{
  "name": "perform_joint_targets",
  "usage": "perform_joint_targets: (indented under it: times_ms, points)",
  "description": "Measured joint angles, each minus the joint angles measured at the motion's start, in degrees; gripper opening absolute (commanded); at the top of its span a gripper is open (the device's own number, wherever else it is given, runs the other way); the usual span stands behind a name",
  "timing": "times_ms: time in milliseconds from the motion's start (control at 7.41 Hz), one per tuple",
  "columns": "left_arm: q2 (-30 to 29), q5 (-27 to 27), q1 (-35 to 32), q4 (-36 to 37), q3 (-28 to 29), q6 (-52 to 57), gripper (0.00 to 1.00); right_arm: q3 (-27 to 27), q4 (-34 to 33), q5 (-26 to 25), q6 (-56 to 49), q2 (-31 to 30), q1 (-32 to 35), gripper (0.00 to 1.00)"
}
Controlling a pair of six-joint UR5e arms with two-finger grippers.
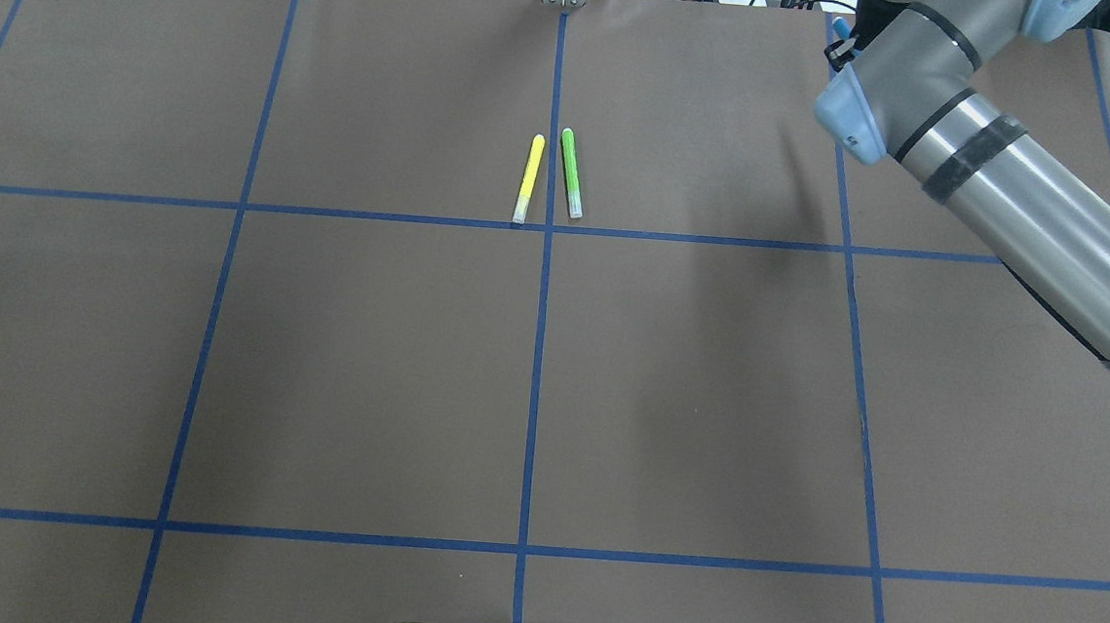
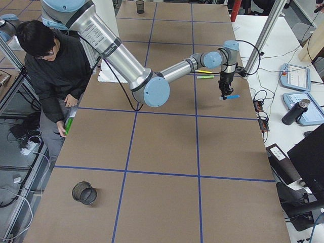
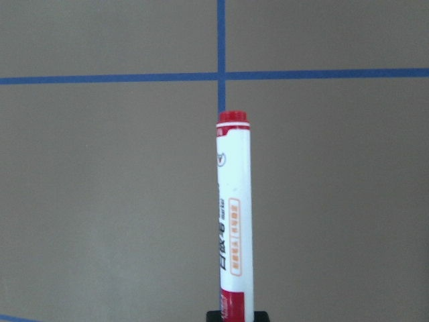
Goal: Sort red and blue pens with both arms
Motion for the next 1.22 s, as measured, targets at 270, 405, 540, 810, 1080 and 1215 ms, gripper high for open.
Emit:
perform_joint_targets:
  times_ms: [270, 405, 540, 810, 1080, 1215]
  points:
    - [1.60, -0.31, -3.81, 5.94, 0.21, 1.31, 0.00, 2.91, -4.73, -5.87, -10.65, -3.98, 3.39, 0.00]
    - [1.81, -0.58, -6.01, 10.43, 0.15, 1.43, 0.00, 4.23, -5.48, -7.00, -13.89, -6.32, 5.21, 0.00]
    - [2.31, -0.95, -8.49, 14.36, 0.44, 1.42, 0.00, 4.95, -5.82, -6.99, -15.79, -8.05, 7.00, 0.00]
    - [4.50, -7.13, -12.25, 20.71, 3.30, 1.33, 0.00, 7.48, -6.76, -6.37, -16.90, -11.31, 8.48, 0.00]
    - [8.72, -12.42, -14.45, 24.77, 5.05, 1.45, 0.00, 11.78, -8.78, -5.77, -16.61, -15.88, 9.07, 0.00]
    - [10.10, -13.20, -16.35, 26.28, 6.45, 1.45, 0.00, 12.87, -9.99, -3.92, -16.42, -16.93, 10.12, 0.00]
